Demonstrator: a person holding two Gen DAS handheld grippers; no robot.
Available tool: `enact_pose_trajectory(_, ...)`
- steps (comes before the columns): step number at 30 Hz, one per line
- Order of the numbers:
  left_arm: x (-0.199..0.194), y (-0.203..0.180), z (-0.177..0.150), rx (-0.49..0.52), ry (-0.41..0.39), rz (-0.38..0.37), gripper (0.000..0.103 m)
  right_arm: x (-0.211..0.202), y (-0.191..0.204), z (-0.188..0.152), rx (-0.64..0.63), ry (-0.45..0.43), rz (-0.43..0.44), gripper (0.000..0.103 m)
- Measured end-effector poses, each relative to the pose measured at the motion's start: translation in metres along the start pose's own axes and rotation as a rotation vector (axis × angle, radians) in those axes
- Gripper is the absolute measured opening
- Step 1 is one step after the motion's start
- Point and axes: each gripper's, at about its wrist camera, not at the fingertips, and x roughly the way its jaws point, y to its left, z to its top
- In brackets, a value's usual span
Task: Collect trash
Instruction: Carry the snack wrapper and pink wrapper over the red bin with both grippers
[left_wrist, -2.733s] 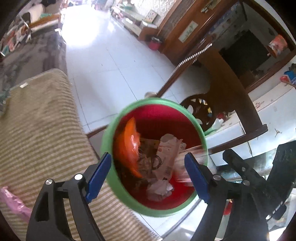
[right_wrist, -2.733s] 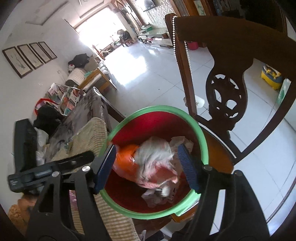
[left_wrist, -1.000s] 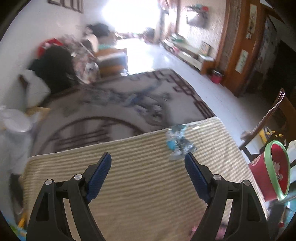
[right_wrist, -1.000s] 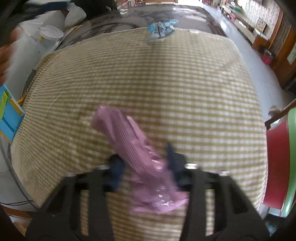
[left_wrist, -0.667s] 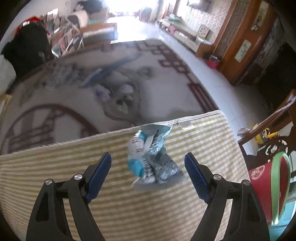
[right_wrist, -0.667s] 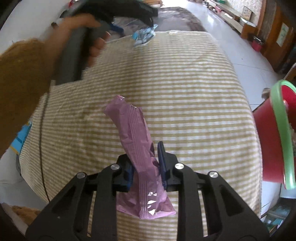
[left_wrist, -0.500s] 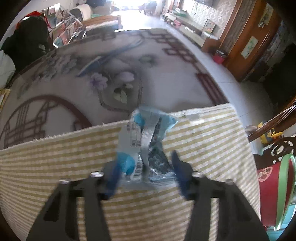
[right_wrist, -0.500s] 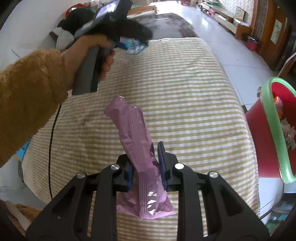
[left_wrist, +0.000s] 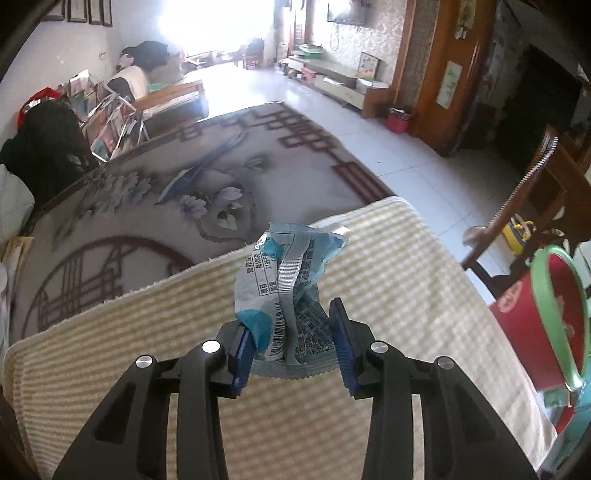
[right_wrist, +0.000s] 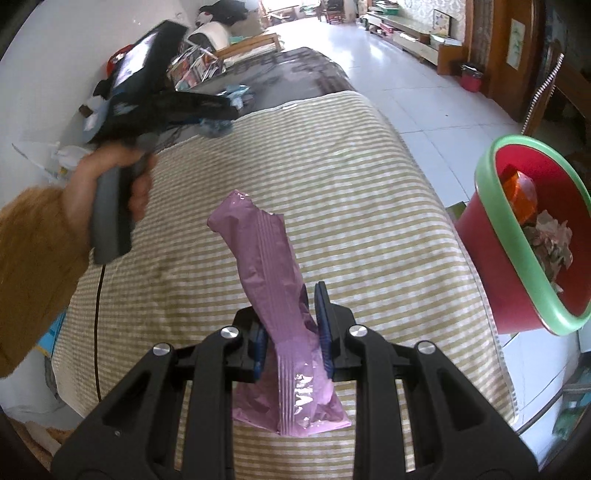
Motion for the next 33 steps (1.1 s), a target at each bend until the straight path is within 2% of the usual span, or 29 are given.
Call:
enact_pose_trajectory(12, -0.05, -0.02, -0.046, 0.002, -0.031, -0.069, 0.036, -0.001, -0.004, 0.004, 0.007, -0.005, 0.02, 0.023)
enact_pose_trajectory(17, -0.064, -0.016, -0.055, -0.017, -0.038, -0.062, 0.036, -0.007, 0.002, 0.01, -0.009, -0.022, 0.029, 0.023)
enact_pose_trajectory(25, -0.1, 0.004, -0.068, -0.046, -0.092, -0.016, 0.036, -0.03, 0.006, 0.026, -0.014, -0.083, -0.001, 0.023)
enact_pose_trajectory(33, -0.109, 0.017, -0.085, -0.11, -0.073, -0.001, 0.036, -0.049, 0.015, 0.043, -0.063, -0.148, -0.037, 0.023)
